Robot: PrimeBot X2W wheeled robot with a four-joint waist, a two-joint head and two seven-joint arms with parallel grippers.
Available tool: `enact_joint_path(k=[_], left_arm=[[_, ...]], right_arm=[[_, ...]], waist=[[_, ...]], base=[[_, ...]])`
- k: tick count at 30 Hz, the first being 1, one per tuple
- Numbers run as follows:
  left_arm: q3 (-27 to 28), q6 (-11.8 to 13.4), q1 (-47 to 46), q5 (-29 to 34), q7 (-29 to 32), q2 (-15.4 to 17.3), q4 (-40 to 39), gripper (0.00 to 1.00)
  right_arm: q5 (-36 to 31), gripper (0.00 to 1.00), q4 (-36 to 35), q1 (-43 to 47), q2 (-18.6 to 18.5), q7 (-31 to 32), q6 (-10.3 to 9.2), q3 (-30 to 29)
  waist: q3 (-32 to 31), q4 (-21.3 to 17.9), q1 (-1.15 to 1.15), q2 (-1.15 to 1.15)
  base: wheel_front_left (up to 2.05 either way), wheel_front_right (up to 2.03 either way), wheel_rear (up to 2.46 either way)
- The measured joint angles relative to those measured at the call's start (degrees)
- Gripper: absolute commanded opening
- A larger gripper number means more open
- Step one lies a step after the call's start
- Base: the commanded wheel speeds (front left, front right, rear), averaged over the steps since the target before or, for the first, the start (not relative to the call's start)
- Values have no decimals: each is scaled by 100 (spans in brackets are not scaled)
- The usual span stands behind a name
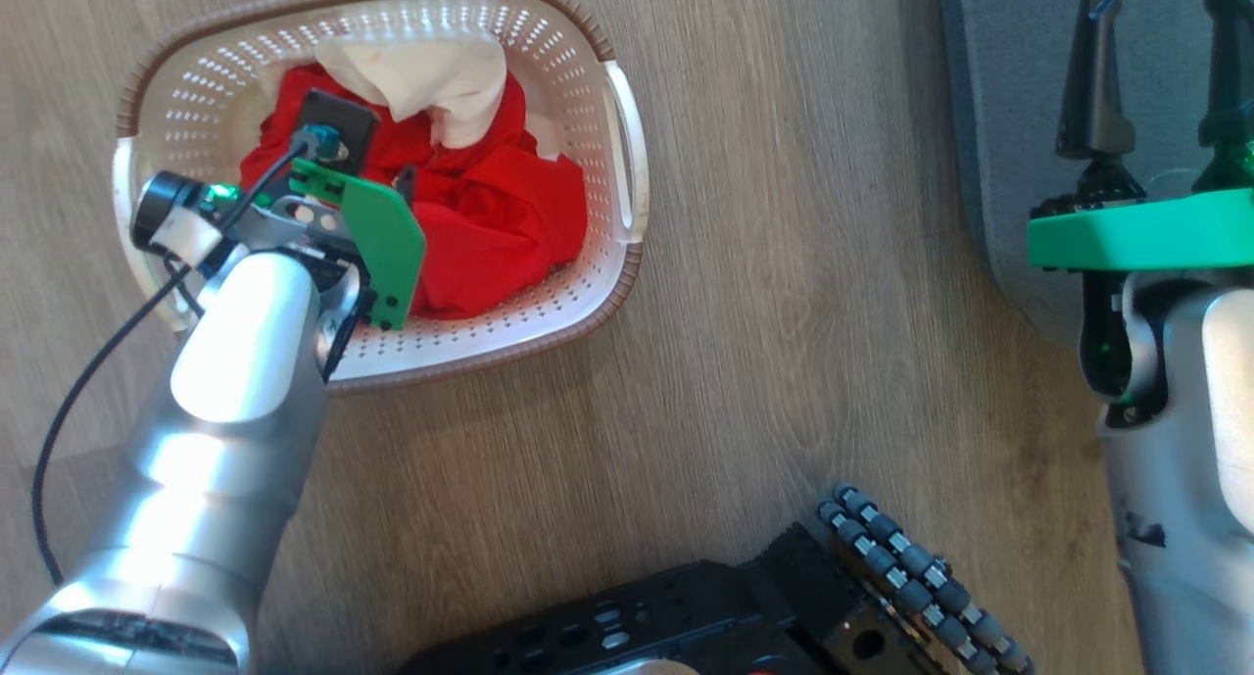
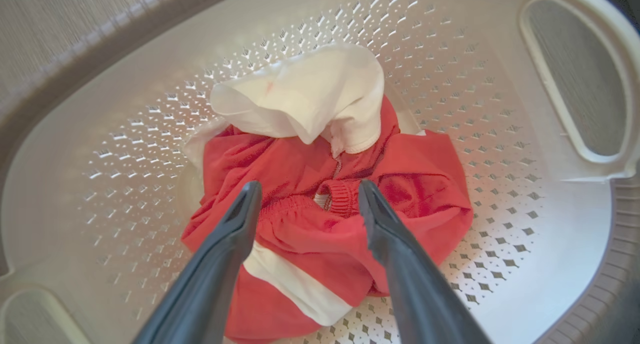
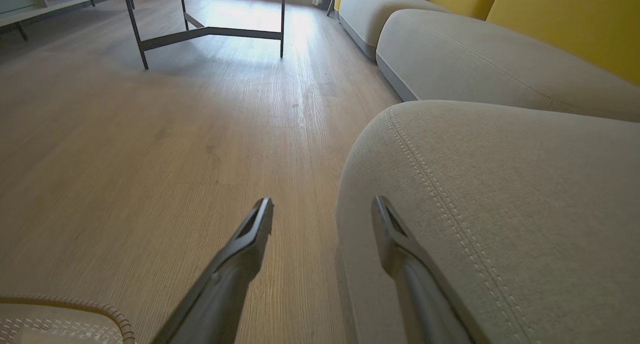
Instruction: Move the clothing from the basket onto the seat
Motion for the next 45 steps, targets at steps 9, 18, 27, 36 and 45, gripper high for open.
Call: enact_joint_path(k=[9, 18, 27, 36, 45], left_arm=[[93, 182, -422, -65, 143, -11, 613, 100], [167, 290, -667, -255, 290, -102, 1113, 100], [120, 412, -805, -263, 294, -102, 1446, 100], [41, 468, -959, -263, 292, -94, 1738, 100], [-92, 478, -1121, -265, 75, -99, 1962, 0]], right_arm=[[1, 100, -30, -75, 12, 0, 0, 124], [1, 100, -42, -179, 22, 0, 0, 151], [9, 100, -55, -179, 21, 0, 0, 227], [38, 100, -59, -219, 19, 0, 0, 336], [49, 100, -71, -274, 9, 0, 0, 359]], waist=[[345, -92, 0, 0], [549, -129, 0, 0], [665, -180, 0, 0], [821, -254, 0, 0], [897, -314, 0, 0]], base=[[0, 0, 0], [0, 0, 0], [0, 0, 0], [0, 0, 0], [0, 0, 0]])
